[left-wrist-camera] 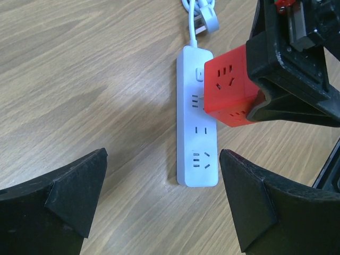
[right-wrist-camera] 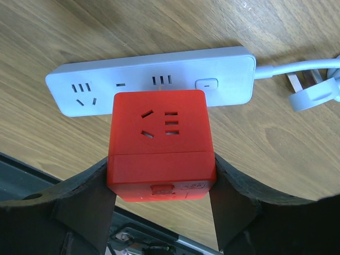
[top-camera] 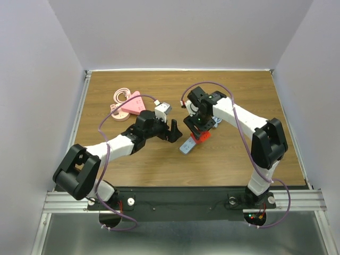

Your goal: Insert the plug

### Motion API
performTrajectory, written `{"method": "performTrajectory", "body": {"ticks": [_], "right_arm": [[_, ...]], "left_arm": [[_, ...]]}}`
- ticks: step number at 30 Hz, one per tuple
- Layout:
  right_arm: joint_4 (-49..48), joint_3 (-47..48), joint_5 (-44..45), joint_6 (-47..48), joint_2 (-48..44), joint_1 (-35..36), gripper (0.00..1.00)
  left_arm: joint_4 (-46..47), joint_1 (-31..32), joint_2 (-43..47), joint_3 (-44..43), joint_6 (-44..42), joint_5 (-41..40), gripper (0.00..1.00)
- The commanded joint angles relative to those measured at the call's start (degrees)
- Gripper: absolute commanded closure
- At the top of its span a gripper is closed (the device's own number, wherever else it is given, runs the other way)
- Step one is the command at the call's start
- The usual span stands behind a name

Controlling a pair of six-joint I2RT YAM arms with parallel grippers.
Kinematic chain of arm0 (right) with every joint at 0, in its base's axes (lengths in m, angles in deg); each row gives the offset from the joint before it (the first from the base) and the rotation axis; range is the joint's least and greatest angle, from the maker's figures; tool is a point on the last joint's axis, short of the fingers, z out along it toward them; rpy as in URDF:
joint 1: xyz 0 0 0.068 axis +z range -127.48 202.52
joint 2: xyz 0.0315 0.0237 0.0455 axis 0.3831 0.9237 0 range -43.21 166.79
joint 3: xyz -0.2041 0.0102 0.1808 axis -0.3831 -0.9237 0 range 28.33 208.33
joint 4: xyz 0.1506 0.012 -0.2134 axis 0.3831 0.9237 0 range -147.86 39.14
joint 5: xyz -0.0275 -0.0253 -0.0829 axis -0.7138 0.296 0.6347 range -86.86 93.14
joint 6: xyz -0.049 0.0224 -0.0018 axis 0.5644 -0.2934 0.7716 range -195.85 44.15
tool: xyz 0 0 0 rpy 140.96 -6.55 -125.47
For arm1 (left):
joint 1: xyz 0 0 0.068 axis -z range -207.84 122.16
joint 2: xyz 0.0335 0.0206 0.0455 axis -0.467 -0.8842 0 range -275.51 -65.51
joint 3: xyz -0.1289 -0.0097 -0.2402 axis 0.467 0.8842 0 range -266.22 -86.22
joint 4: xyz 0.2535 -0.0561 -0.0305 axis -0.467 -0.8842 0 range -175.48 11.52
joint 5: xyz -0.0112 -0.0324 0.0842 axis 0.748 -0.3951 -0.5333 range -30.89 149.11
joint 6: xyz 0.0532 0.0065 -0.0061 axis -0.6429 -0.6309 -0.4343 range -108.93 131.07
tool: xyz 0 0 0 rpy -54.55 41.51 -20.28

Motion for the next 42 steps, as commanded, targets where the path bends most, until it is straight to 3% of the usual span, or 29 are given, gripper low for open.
{"method": "performTrajectory", "body": {"ticks": [1, 24, 42], "right_arm": [[0.13, 0.89, 0.3, 0.77, 1.13, 0.53, 0.99], [1.45, -0.25, 0.3, -0.28, 0.69, 1.58, 0.99], [4.0, 3.88, 0.39, 0.07, 8.16, 2.2, 1.0]], "left_arm": [[2.07, -0.42, 0.29, -0.46, -0.05, 1.52, 0.02], [2.07, -0.5, -1.03, -0.55, -0.58, 3.19, 0.02], [2.07, -0.51, -0.94, -0.19, -1.2, 4.16, 0.02]]}}
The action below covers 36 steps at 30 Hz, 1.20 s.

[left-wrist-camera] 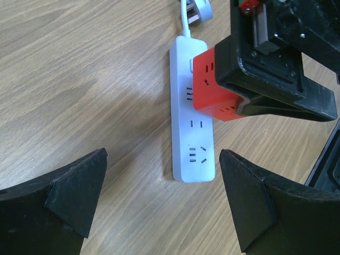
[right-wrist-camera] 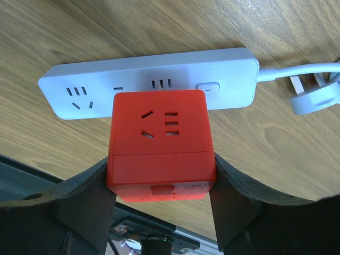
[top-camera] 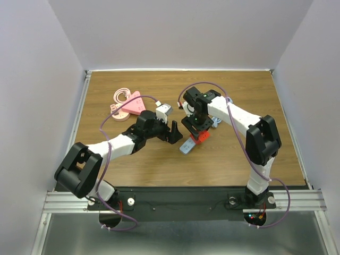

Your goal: Insert the plug

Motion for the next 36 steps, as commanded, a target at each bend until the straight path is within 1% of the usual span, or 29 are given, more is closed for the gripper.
{"method": "performTrajectory", "body": {"ticks": [1, 8, 24, 36], "right_arm": [[2.01, 0.49, -1.36, 0.07, 4.05, 1.21, 0.99], [3.15, 1.9, -1.54, 0.15, 6.25, 1.39, 1.0], [4.47, 6.91, 1.53, 2.88, 12.58, 1.74, 1.0], [4.12, 12.09, 4.08, 4.99, 17.24, 1.83, 0.97]], "left_arm": [[2.16, -0.33, 0.41, -0.11, -0.96, 1.36, 0.02], [2.07, -0.33, 0.24, -0.02, -1.57, 1.62, 0.02], [2.95, -0.94, -0.73, 0.6, -1.66, 2.24, 0.02], [3.66, -1.74, -1.52, 1.12, -1.57, 3.21, 0.02]]}}
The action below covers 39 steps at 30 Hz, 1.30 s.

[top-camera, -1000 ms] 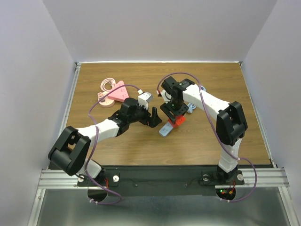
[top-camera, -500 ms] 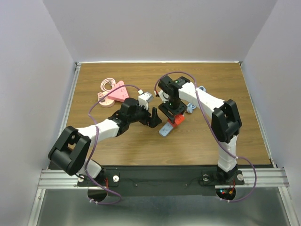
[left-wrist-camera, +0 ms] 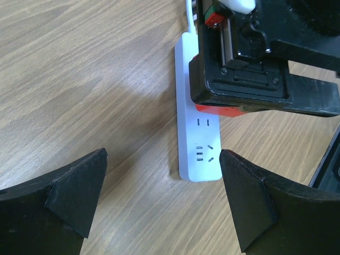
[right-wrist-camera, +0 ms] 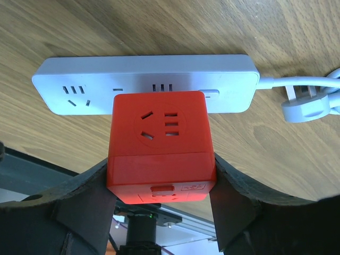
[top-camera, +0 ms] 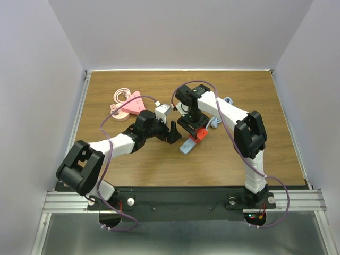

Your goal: Insert the plug

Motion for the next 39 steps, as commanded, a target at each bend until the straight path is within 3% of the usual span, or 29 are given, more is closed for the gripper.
{"method": "performTrajectory", "body": {"ticks": [1, 15, 23, 39], "right_arm": [[-6.9, -1.44, 1.92, 1.62, 7.05, 0.39, 0.97], [-6.63, -4.16, 8.16, -2.86, 5.56, 0.38, 0.99], [-6.63, -5.39, 7.29, -3.48, 4.68, 0.03, 0.99], [-8.91, 3.66, 12.47, -1.89, 13.12, -0.32, 0.99]], "left_arm": [[2.85, -0.27, -0.21, 0.86, -0.7, 1.68, 0.02], [3.29, -0.54, -1.18, 1.21, -0.61, 2.47, 0.02], [3.46, -0.54, -1.09, 1.39, -0.43, 2.64, 0.02], [3.9, -0.8, -0.39, 2.62, -1.49, 2.03, 0.02]]}}
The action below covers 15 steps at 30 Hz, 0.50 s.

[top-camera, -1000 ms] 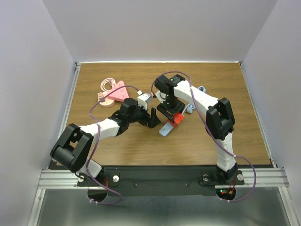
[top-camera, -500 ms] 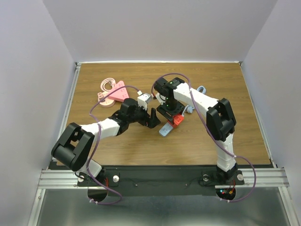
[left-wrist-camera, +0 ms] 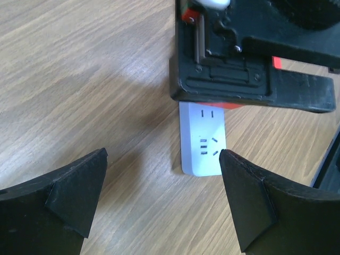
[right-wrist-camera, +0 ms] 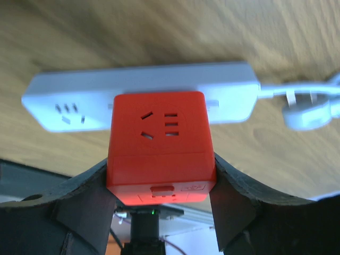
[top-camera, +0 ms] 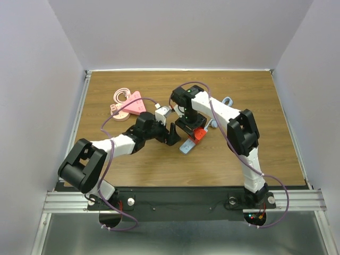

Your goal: Insert the plug

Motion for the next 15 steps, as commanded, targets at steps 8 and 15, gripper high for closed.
{"method": "performTrajectory", "body": {"ticks": [8, 15], "right_arm": [[-20.03, -6.78, 7.79, -1.48, 4.5, -1.72, 1.0], [-28.81, -19.08, 6.92, -3.68, -0.52, -1.72, 0.99]], "left_arm": [[2.53, -0.82, 2.97, 2.45, -1.18, -0.16, 0.02], [2.61, -1.09, 2.97, 2.1, -0.92, -0.86, 0.02]]}}
